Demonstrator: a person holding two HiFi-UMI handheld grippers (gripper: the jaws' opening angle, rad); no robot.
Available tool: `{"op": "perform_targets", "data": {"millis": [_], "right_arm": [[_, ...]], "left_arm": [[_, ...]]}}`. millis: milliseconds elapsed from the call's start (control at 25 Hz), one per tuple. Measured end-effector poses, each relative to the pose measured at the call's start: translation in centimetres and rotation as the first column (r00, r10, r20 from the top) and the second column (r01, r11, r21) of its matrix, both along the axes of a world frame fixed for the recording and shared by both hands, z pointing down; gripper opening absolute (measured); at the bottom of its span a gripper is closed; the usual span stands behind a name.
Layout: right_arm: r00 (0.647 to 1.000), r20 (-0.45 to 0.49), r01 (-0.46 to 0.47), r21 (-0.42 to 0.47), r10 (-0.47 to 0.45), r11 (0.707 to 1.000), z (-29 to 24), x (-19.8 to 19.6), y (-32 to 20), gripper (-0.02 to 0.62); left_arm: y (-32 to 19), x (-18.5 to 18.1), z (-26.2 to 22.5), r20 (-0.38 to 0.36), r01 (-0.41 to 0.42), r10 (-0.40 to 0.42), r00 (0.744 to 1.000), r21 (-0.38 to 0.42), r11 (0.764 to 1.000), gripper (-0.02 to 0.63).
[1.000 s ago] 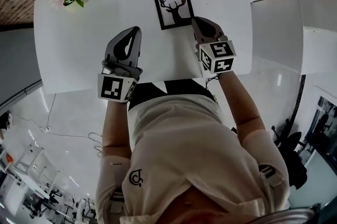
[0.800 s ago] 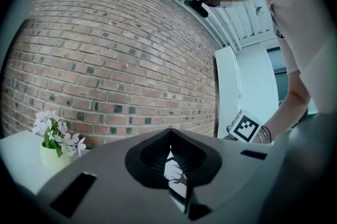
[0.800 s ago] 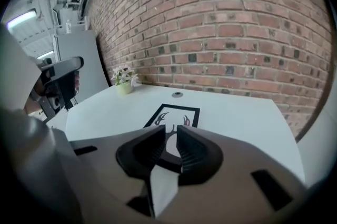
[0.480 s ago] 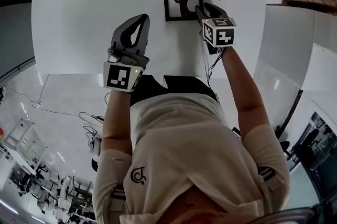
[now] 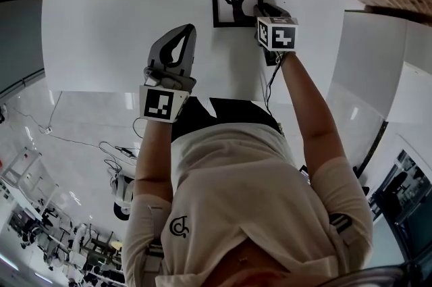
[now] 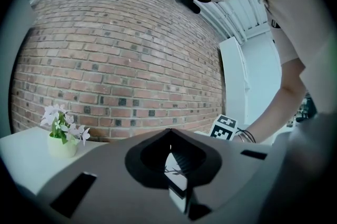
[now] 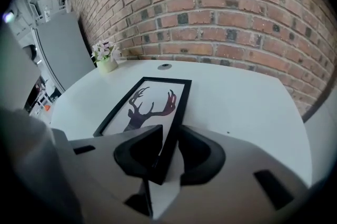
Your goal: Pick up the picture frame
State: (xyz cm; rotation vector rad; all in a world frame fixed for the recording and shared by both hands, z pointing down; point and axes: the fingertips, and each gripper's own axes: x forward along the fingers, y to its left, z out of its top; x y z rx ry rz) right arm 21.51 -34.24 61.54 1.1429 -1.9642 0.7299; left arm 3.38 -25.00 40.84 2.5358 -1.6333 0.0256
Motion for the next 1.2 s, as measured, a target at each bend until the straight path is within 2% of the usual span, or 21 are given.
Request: {"op": "perform_targets", "data": {"millis": [120,160,280,520,760,1200], "right_arm": [[0.998,-0.06,-0.021,0.006,0.022,1.0,0.5,0.4,-0.2,0.105],[0.997,-0.069,-0.037,0.006,0.037,0.999,0.6,0.4,-0.2,0.13],[0.995,-0.057,-0.086,0.006,0.086,0.996,0.8,0.4,-0.2,0.091],[0.989,-0.053,-0.137,0.003,0.137,0.991,0.6,0.7,1.1,0.084],[0.983,-0.06,-0.173,-0.021,0.172,0.985,0.6,0.9,4.5,0.084],[0.969,-0.06,-0.24,-0.021,0.238,0.971,0.6,0.3,13.0,0.084]], "left_arm": [[0.4,0.0,0.3,-0.002,0.0,0.0,1.0,-0.009,1.0,0.012],[0.7,-0.1,0.6,0.003,-0.004,0.004,1.0,-0.013,1.0,0.012],[1.3,-0.1,0.9,0.001,-0.021,0.021,1.0,-0.021,1.0,0.012],[2.1,-0.5,-0.1,-0.008,-0.034,0.034,0.999,-0.009,0.999,0.012],[4.5,-1.3,-0.1,-0.01,-0.044,0.044,0.999,-0.007,0.999,0.012],[11.2,-2.0,1.1,0.001,-0.108,0.108,0.994,-0.044,0.993,0.012]]}}
